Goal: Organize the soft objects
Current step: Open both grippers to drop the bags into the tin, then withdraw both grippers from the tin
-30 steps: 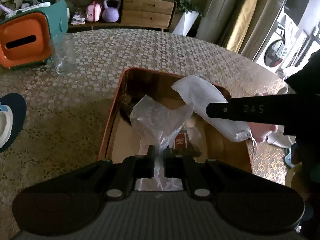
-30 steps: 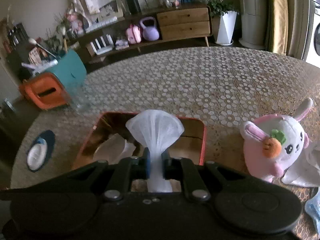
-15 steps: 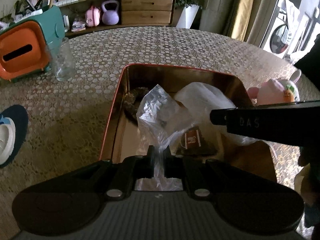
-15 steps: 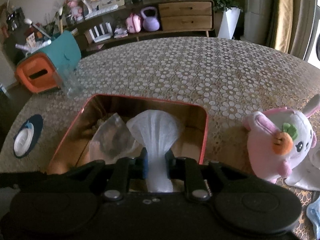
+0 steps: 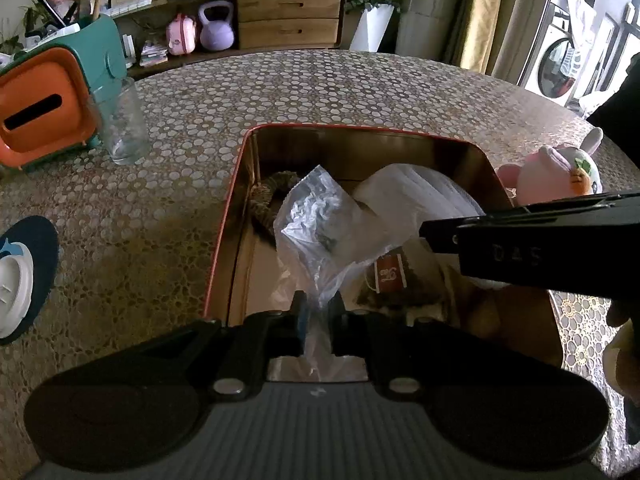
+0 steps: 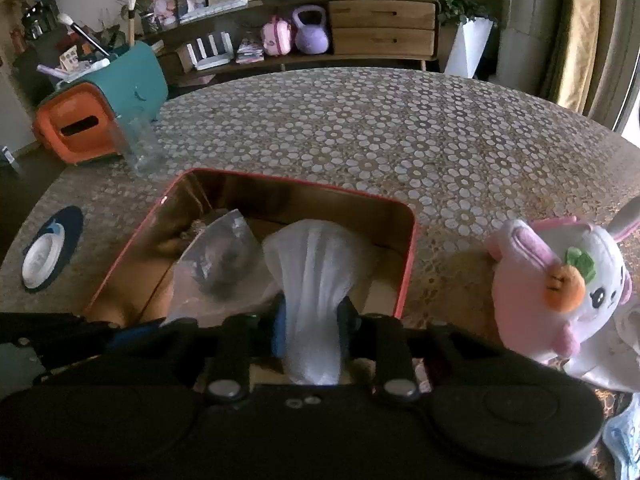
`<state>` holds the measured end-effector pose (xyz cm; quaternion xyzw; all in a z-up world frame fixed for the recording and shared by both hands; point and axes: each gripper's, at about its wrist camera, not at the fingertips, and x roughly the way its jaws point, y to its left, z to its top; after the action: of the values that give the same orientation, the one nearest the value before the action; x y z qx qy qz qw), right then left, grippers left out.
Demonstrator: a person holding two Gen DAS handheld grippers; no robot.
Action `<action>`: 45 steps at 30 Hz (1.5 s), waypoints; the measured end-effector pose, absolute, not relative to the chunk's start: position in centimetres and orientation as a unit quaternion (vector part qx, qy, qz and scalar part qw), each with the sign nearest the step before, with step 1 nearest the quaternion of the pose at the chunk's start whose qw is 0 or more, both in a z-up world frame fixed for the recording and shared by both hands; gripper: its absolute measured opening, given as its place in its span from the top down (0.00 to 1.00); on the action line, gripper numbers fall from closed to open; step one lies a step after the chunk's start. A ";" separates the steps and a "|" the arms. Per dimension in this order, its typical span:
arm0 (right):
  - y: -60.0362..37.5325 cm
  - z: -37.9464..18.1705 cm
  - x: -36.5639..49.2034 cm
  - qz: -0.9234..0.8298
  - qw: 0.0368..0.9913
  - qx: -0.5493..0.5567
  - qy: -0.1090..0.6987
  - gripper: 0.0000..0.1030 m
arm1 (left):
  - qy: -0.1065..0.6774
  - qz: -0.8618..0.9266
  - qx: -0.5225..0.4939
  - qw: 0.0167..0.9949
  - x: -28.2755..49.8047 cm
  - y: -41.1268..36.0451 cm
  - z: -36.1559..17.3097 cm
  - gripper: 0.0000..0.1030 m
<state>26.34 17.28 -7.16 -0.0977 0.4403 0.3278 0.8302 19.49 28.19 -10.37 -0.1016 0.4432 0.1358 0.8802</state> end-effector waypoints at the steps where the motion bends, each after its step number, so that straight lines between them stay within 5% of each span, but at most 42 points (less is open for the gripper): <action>1: 17.2 -7.1 26.3 0.330 0.830 -0.098 0.439 0.69 | 0.443 0.135 -0.102 0.880 19.5 28.2 -10.4 0.89; 8: 16.4 -6.0 25.8 0.340 0.830 -0.087 0.433 0.55 | 0.439 0.128 -0.107 0.883 19.0 27.9 -9.9 0.79; 10: 16.0 -5.4 25.6 0.347 0.830 -0.077 0.430 0.51 | 0.435 0.126 -0.106 0.885 18.8 27.6 -9.7 0.67; 12: 15.7 -4.8 25.5 0.352 0.830 -0.070 0.426 0.47 | 0.430 0.128 -0.103 0.888 18.6 27.4 -9.5 0.39; 13: 15.5 -4.5 25.3 0.355 0.831 -0.068 0.423 0.46 | 0.427 0.129 -0.101 0.889 18.5 27.3 -9.3 0.37; 28: 10.0 0.5 21.3 0.393 0.841 -0.051 0.367 0.32 | 0.394 0.128 -0.101 0.904 15.2 25.4 -5.4 0.34; 31: 8.5 1.4 20.3 0.400 0.842 -0.047 0.359 0.30 | 0.385 0.121 -0.097 0.910 14.6 24.2 -4.2 0.23; 45: -1.0 4.5 17.2 0.403 0.860 -0.019 0.313 0.14 | 0.323 0.055 -0.102 0.939 12.7 17.1 0.2 0.13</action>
<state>17.19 -0.95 4.51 -0.0195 0.3130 0.4029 0.8598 12.71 17.10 0.21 -0.1020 0.3231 0.0547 0.9393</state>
